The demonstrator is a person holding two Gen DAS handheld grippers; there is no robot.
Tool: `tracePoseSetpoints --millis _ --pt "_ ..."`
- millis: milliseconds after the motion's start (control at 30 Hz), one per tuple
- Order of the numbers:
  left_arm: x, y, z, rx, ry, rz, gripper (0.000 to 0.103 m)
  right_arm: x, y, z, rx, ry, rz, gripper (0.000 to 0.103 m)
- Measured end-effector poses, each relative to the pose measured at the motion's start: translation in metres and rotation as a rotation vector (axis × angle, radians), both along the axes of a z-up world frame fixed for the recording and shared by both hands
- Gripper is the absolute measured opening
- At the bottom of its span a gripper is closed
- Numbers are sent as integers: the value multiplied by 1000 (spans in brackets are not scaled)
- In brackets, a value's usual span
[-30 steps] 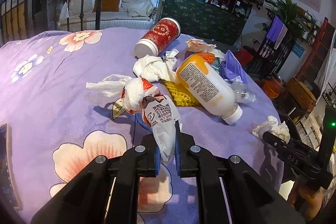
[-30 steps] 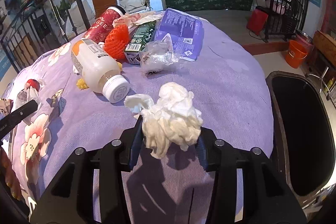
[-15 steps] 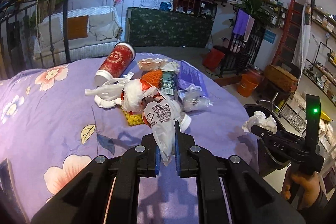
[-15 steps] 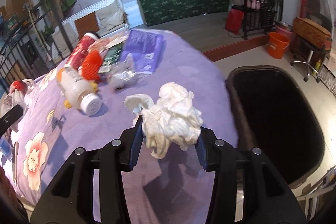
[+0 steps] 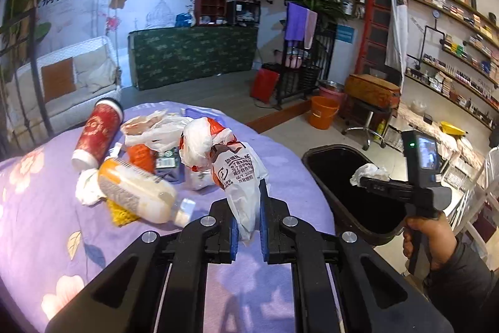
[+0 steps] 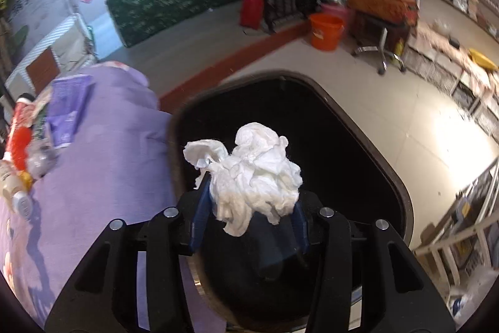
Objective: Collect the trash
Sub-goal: 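Carry the tissue to the black bin and open the right tool, then move the white plastic bag over the bin and open the left tool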
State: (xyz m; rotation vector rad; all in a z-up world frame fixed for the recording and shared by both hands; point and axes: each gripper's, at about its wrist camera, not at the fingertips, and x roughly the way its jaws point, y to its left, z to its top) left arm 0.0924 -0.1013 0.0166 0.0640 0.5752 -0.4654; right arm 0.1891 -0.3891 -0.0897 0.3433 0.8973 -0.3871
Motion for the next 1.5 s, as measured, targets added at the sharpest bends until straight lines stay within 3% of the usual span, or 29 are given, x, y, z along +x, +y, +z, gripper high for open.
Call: tracePoseSetpoints --millis 33,67,133,333,533,867,1267,1333,1367,1467,1500 --pt "3 -3 -1 -3 3 -13 10 1 -6 -7 5 9 -21 55" --pt "3 -6 0 -6 8 -23 10 3 -10 -12 5 21 -34 70" --pt "2 -11 1 -15 18 -39 10 3 -13 -19 9 28 -55 87" --pt "1 -26 -4 0 31 -78 10 -4 -12 -22 24 -1 -57 88" --pt "1 -50 -9 9 48 -137 10 -28 -5 -1 2 -52 -84 89" --pt "13 -134 -27 52 102 -321 10 -76 -22 41 -60 -147 -154 92" --pt "13 -219 -52 161 145 -467 10 -113 -70 40 -50 -147 -288 92" --pt "14 -230 -56 190 137 -486 14 -116 -76 38 -43 -140 -306 92" --pt "13 -235 -58 211 133 -497 21 -119 -80 37 -37 -139 -315 92" --pt "9 -241 -63 246 104 -499 68 -122 -90 34 -18 -135 -338 92" --pt "9 -241 -62 240 92 -499 77 -123 -92 33 -14 -135 -344 92"
